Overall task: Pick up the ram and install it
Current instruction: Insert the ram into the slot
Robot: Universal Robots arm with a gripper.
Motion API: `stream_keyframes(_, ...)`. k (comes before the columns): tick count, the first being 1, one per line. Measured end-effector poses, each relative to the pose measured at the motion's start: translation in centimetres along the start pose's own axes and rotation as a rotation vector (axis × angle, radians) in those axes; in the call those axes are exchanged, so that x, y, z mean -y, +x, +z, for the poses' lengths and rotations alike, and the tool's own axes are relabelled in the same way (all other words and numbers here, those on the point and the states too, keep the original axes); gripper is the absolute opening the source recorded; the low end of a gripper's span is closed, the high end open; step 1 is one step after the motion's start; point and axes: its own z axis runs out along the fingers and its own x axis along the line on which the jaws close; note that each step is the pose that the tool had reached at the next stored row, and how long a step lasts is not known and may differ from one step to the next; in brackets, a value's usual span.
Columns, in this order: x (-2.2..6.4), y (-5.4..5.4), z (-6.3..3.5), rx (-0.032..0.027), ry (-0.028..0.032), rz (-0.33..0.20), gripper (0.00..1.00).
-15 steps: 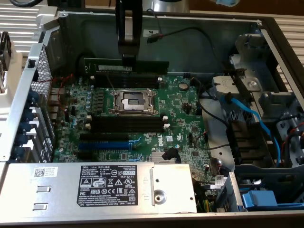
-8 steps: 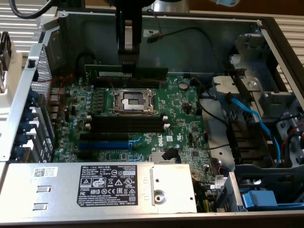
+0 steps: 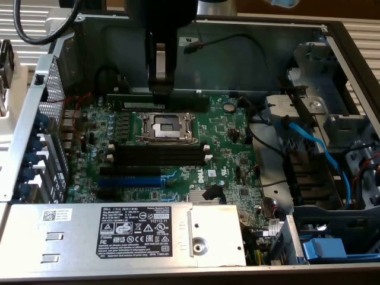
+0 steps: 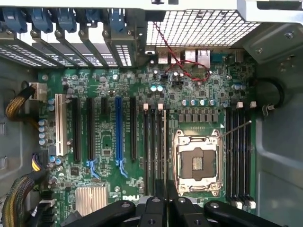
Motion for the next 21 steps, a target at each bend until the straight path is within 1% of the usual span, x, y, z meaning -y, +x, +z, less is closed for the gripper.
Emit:
stream_keyframes(5, 0.33, 0.1, 0.83, -0.0002, -0.0002, -0.001, 0.12)
stream_keyframes(17, 0.31, 0.2, 2.86, 0.0001, -0.0014, -0.004, 0.12)
stream_keyframes(21, 0.31, 0.4, 3.28, 0.0, -0.002, -0.005, 0.12)
